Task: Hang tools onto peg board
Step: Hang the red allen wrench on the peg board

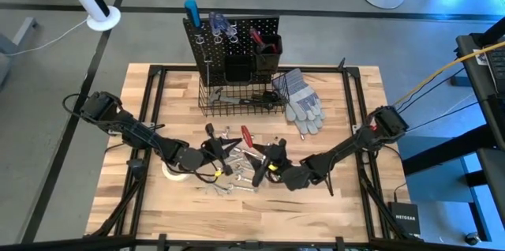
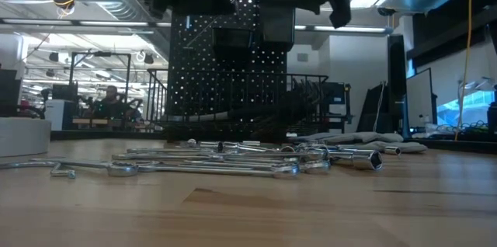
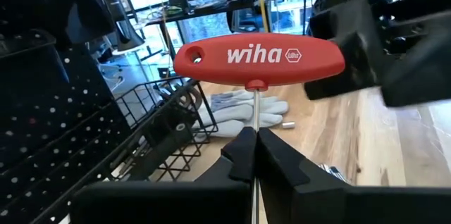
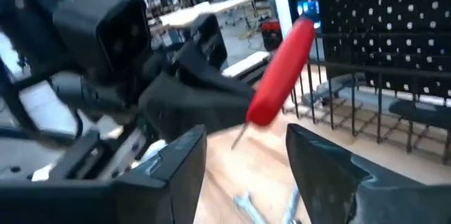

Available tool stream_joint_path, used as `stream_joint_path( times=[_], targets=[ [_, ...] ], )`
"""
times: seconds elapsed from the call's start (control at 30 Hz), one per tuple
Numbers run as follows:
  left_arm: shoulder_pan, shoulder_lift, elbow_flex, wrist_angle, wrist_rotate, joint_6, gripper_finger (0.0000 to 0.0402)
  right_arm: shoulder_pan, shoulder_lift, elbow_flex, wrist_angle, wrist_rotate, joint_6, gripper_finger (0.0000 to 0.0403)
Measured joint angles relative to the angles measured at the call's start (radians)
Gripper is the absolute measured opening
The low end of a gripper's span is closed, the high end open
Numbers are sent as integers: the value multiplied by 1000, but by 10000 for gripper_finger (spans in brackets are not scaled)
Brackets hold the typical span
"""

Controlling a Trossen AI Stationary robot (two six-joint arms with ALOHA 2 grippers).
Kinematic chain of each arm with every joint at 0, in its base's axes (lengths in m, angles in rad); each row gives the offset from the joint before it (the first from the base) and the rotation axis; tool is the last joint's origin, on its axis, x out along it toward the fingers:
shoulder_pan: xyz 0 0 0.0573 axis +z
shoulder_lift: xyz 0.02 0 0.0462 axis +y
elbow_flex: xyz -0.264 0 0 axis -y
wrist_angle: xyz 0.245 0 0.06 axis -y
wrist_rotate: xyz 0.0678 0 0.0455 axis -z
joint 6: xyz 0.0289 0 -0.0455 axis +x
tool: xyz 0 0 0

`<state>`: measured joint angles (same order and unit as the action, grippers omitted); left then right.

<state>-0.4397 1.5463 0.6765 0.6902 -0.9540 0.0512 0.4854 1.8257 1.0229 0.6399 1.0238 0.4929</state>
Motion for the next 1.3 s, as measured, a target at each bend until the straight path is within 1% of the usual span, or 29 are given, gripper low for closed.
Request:
stream_joint_path(
  times=[0.13, 0.27, 0.43, 0.6, 0.67, 0.73, 0.87, 0.97, 1.0, 1.13, 1.2, 1.3],
  targets=[
    [1, 0, 0, -6, 0, -4, 2, -18, 3, 0, 80, 4, -50, 201],
    [1, 0, 0, -6, -1, -20, 2, -43, 3, 0, 113, 11, -80, 201],
    [2, 0, 0, -6, -1, -19, 2, -71, 4, 0, 114, -29, -81, 201],
    [2, 0, 0, -6, -1, -21, 2, -74, 4, 0, 118, -29, -98, 199],
    [1, 0, 0, -5, -1, -21, 2, -74, 4, 0, 118, -29, -100, 188],
    [1, 0, 0, -5, -1, -24, 4, -74, 4, 0, 118, -29, -102, 168],
    [1, 0, 0, -4, 0, -32, 8, -74, 4, 0, 114, -29, -111, 112],
    [-1, 0, 0, -7, 11, -25, 9, -74, 4, 2, 116, -37, -158, 70],
    [-2, 0, 0, -8, 20, -25, 9, -74, 4, 2, 116, -36, -177, 65],
    [-7, 0, 0, -21, 29, -25, 16, -72, 4, 4, 118, -40, -243, 65],
    [-10, 0, 0, -25, 28, -25, 30, -72, 4, 9, 118, -37, -267, 65],
    [-20, -4, 0, -28, 29, -5, 61, -72, -2, 13, 116, -38, -315, 65]
  ],
)
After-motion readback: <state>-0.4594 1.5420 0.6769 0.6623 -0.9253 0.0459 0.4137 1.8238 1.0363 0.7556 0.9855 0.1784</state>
